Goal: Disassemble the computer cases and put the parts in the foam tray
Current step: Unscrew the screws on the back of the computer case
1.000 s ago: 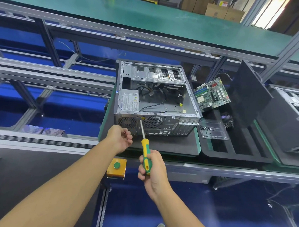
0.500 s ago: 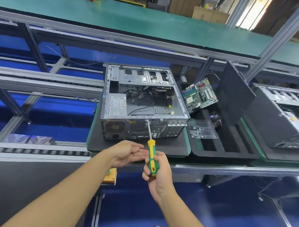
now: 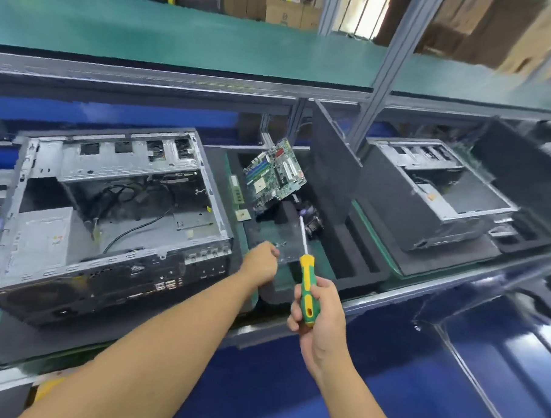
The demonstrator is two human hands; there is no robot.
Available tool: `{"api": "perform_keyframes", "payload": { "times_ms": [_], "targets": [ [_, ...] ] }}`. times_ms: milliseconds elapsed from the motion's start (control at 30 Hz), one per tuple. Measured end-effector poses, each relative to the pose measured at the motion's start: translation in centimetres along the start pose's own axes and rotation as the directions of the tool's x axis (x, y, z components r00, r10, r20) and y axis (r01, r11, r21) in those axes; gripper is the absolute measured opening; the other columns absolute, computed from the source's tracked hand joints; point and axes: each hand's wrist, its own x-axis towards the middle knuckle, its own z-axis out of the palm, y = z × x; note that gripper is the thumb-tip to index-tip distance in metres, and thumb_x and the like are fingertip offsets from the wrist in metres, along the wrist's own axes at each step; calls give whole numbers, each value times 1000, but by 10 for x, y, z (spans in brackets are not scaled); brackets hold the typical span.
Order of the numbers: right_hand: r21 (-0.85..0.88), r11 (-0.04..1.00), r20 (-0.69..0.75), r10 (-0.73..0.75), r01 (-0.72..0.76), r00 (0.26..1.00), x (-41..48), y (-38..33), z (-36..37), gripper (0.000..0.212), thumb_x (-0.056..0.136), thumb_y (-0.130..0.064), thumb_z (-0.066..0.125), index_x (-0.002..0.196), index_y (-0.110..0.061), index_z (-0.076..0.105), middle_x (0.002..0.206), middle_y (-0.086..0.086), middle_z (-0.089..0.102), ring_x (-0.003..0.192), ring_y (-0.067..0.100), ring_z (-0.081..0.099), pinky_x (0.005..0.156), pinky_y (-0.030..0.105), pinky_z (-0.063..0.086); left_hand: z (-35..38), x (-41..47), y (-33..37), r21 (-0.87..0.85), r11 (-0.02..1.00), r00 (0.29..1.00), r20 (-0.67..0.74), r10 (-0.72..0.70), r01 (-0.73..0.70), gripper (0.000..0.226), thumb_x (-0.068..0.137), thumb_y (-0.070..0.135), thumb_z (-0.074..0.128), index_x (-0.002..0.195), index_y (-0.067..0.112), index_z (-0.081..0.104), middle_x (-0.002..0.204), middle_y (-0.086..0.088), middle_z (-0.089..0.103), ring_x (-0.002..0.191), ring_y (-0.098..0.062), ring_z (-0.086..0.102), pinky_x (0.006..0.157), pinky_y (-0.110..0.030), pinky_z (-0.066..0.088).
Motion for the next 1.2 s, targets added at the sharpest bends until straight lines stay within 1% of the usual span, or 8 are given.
{"api": "perform_keyframes", "payload": {
  "times_ms": [133,267,400,500,633,767,1000,1200],
  "targets": [
    [-43,999,6,1,-1,1000,28,-16,-29,18,83,-20,50,100,-15,52,78,7,58,53,16,42,44,29,33,11,42,10,547,807,964,0,265,-222,42,86,-8,47,123,12,43,103,-15,64,90,-36,61,71,-45,49],
    [-33,999,2,21,-21,1000,53,-23,-40,22,80,-20,51,101,-15,53,78,7,57,53,17,41,45,29,33,21,64,10,769,593,940,33,339,-240,43,86,-7,53,123,13,43,98,-10,64,85,-33,61,64,-37,39],
    [-13,999,15,45,-45,999,65,-22,-38,20,81,-19,52,101,-16,53,79,8,58,53,16,42,45,28,35,26,73,5,570,788,966,48,253,-235,65,87,-14,46,144,14,35,135,-13,55,109,-33,59,84,-43,50],
    [49,998,45,37,-39,998,64,-17,-29,18,82,-17,51,100,-16,53,80,9,58,54,18,45,46,29,36,11,55,19,341,896,954,11,299,-285,55,94,-7,40,142,22,40,122,-14,63,84,-29,63,73,-48,52],
    [180,982,118,31,-52,993,52,-5,-2,25,78,-16,50,103,-15,52,79,12,58,58,23,51,52,32,41,-37,6,50,151,840,836,-109,538,-521,38,93,-7,40,123,11,55,116,-3,67,101,-14,65,94,-30,50],
    [258,955,265,74,-145,961,21,21,44,28,79,-21,49,106,-15,53,72,8,54,51,19,44,48,28,34,-113,-57,49,159,775,741,-230,631,-611,38,86,-13,40,114,5,59,101,0,67,90,-3,59,87,-6,41],
    [137,951,427,195,-276,883,-52,104,121,26,99,-36,53,107,-15,64,72,5,53,50,15,42,46,26,33,-258,-152,-68,475,837,839,-309,448,-272,36,88,-1,56,121,10,61,131,-5,59,122,-24,54,104,-29,37],
    [-32,953,430,285,-301,856,-110,172,166,12,102,-23,50,105,-12,55,80,6,59,58,18,53,50,30,45,-330,-208,-176,407,913,953,-266,144,-24,62,88,9,66,141,37,50,166,6,6,149,-18,22,114,-38,31]
  ]
}}
